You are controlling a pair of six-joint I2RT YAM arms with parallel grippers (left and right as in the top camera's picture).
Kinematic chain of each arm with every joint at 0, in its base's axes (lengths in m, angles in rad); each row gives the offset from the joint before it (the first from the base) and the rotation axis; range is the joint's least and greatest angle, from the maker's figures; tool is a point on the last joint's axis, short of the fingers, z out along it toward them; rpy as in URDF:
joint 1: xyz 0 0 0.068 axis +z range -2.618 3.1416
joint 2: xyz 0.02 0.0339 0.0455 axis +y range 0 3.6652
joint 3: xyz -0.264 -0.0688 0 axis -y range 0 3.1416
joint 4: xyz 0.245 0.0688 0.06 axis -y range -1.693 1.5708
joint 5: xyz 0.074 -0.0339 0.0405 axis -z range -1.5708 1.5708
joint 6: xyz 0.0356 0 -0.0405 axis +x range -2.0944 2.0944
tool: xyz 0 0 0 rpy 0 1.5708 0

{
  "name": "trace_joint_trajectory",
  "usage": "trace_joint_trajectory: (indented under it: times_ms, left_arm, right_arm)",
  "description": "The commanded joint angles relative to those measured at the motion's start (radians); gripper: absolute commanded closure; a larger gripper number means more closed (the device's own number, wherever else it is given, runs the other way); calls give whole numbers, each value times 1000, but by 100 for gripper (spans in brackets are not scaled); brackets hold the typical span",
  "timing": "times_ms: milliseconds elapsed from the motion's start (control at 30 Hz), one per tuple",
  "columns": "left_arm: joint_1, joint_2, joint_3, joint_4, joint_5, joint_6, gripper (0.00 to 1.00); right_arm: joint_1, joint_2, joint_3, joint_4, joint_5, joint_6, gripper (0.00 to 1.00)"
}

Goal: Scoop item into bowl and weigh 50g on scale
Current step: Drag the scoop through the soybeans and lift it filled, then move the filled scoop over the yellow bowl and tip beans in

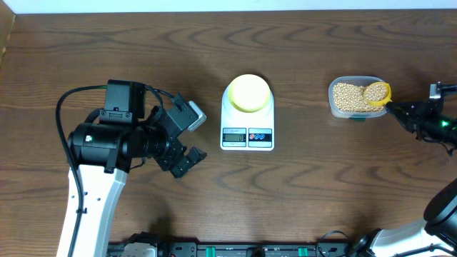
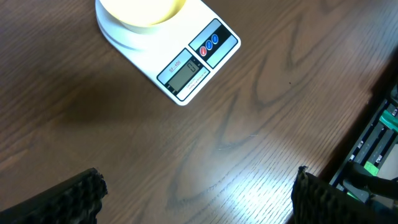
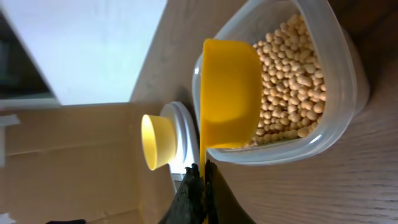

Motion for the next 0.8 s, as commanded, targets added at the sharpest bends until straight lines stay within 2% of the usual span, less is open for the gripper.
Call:
trace_joint_trajectory:
  times_ms: [0, 433, 767]
  left_arm:
    - [5, 2, 2, -2, -6, -1, 2]
    - [5, 2, 2, -2, -6, -1, 2]
    - [5, 2, 2, -2, -6, -1, 2]
  right_arm:
    - [-8, 8, -4, -3, -106, 2, 99]
    - [64, 8, -4, -15, -232, 2, 99]
    - [224, 8, -4, -4, -232, 5, 99]
